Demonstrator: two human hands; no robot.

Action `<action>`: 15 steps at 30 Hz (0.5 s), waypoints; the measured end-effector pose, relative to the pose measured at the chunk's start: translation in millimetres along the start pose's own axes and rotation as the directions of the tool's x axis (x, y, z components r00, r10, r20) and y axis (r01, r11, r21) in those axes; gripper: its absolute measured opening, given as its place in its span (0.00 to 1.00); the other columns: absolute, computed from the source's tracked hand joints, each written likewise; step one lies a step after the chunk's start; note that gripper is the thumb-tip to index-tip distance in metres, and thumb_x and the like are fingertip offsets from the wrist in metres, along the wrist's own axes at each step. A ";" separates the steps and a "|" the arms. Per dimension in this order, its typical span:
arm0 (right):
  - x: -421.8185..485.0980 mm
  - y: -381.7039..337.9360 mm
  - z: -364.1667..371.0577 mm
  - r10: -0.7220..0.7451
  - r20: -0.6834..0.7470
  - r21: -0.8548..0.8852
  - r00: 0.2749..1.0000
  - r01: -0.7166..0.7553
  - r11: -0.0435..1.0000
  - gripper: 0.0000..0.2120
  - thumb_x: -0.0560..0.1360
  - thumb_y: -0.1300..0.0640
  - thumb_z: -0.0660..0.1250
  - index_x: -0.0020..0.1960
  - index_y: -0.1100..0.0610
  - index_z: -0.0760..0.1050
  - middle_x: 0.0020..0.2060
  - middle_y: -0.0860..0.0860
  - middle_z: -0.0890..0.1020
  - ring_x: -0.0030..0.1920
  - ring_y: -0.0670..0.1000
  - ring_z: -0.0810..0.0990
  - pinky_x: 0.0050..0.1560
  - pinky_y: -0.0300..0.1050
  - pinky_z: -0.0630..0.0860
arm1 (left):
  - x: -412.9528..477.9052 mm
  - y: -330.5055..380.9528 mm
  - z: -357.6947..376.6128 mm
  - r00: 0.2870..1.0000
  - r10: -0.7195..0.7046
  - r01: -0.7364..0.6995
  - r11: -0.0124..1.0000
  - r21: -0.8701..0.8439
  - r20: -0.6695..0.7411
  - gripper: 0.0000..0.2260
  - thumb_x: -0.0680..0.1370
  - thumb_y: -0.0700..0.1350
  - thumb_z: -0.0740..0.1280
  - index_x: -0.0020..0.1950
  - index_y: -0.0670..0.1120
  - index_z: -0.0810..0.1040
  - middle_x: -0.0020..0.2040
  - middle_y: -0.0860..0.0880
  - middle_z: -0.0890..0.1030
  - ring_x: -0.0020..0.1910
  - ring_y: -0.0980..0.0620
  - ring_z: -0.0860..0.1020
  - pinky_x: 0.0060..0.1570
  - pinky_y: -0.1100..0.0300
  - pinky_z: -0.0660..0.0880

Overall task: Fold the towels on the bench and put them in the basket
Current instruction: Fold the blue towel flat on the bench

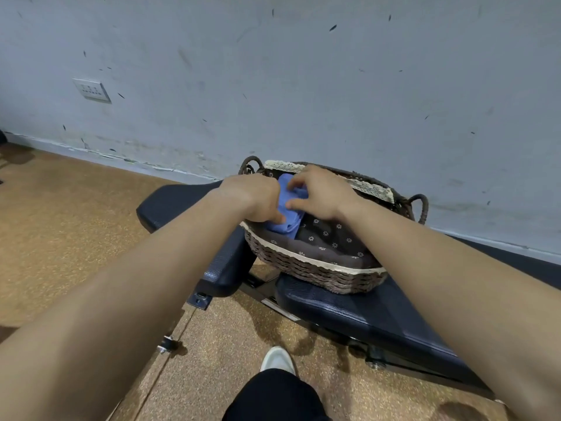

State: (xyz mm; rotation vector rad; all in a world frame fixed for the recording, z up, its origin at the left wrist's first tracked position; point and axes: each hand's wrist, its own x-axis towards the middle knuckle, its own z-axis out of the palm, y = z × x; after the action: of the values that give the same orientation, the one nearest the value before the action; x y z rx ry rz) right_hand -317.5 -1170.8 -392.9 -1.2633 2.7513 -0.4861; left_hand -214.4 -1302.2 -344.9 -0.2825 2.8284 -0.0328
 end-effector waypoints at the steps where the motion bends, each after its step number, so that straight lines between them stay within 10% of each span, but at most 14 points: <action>1: -2.2 2.3 0.2 -0.021 0.078 -0.018 0.997 0.023 1.000 0.23 0.74 0.45 0.72 0.67 0.49 0.76 0.61 0.53 0.75 0.61 0.56 0.76 0.54 0.46 0.71 | 1.0 0.6 -2.1 1.000 0.013 -0.013 1.000 -0.011 0.017 0.15 0.75 0.57 0.69 0.35 0.49 0.73 0.34 0.52 0.75 0.41 0.47 0.77 0.41 0.55 0.72; 6: -9.0 4.4 3.9 0.050 0.090 -0.018 0.995 -0.049 0.999 0.40 0.69 0.44 0.76 0.76 0.50 0.65 0.70 0.53 0.66 0.65 0.56 0.73 0.63 0.53 0.74 | 2.1 5.5 3.9 0.996 0.093 -0.093 0.996 -0.016 -0.008 0.12 0.72 0.56 0.74 0.43 0.47 0.84 0.39 0.49 0.82 0.44 0.48 0.80 0.41 0.55 0.76; 12: -6.3 3.2 -3.5 0.094 0.080 0.046 0.992 -0.098 0.994 0.24 0.74 0.54 0.67 0.69 0.54 0.72 0.64 0.53 0.79 0.63 0.57 0.77 0.62 0.51 0.75 | 21.0 -3.1 18.6 0.977 0.142 -0.172 0.965 -0.197 -0.157 0.05 0.73 0.46 0.72 0.46 0.47 0.85 0.58 0.46 0.81 0.57 0.45 0.78 0.58 0.50 0.75; 15: -2.9 7.4 -11.8 0.114 -0.075 -0.023 0.991 -0.116 0.993 0.21 0.76 0.58 0.63 0.68 0.50 0.73 0.64 0.51 0.78 0.63 0.57 0.76 0.60 0.52 0.75 | 33.6 -4.4 19.7 0.964 0.202 -0.223 0.969 -0.109 -0.172 0.22 0.69 0.48 0.77 0.62 0.50 0.79 0.69 0.50 0.73 0.65 0.46 0.74 0.63 0.51 0.71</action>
State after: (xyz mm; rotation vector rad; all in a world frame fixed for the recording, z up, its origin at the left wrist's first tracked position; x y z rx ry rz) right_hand -323.3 -1161.1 -384.3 -1.1055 2.8812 -0.4956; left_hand -239.2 -1312.9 -373.3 0.0000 3.0093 0.1807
